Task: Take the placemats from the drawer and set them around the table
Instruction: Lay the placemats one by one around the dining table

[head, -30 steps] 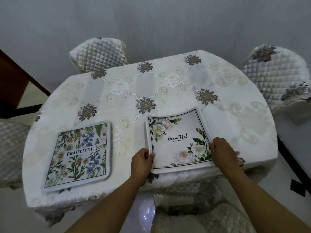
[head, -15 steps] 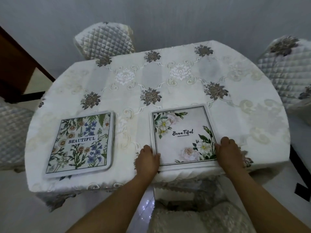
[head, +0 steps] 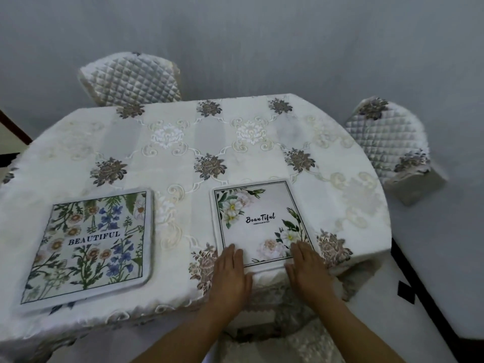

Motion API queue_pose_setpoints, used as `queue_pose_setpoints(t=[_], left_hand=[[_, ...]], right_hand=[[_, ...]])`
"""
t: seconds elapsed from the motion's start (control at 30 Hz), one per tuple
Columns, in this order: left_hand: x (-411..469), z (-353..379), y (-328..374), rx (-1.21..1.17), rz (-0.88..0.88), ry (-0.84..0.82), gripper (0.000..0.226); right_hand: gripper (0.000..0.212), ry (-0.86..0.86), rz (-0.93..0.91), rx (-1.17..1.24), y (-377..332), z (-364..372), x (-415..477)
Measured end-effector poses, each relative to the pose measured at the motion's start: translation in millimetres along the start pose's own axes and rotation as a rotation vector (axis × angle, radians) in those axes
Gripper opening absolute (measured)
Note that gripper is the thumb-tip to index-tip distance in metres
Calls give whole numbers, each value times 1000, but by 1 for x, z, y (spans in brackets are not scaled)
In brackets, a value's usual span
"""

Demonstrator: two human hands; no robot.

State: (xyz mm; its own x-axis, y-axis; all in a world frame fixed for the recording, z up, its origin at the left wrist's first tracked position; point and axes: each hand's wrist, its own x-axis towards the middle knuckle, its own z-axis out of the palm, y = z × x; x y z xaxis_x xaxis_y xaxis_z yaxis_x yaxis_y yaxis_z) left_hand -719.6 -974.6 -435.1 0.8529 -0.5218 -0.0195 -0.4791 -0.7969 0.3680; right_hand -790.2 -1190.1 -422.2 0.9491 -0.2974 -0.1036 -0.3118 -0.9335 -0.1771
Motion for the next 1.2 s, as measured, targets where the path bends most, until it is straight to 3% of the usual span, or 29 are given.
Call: queue_pose_setpoints(t=[0.3, 0.5, 0.63, 0.83, 1.07, 1.2], left_hand=[[40, 42, 21, 126, -60, -8, 68], [18, 32, -3, 123, -173, -62, 70], [50, 24, 20, 78, -182, -60, 72], [187, 29, 19, 39, -84, -32, 62], [229, 20, -25, 109, -33, 41, 60], [232, 10, -53, 122, -96, 55, 60]], right_hand=[[62, -14, -301, -22, 23, 38, 62], [63, -59, -222, 37, 94, 28, 64], [62, -68, -267, 42, 63, 18, 88], [71, -104, -405, 89, -18, 17, 194], [68, 4, -495, 36, -11, 25, 249], [73, 47, -351, 35, 33, 23, 267]])
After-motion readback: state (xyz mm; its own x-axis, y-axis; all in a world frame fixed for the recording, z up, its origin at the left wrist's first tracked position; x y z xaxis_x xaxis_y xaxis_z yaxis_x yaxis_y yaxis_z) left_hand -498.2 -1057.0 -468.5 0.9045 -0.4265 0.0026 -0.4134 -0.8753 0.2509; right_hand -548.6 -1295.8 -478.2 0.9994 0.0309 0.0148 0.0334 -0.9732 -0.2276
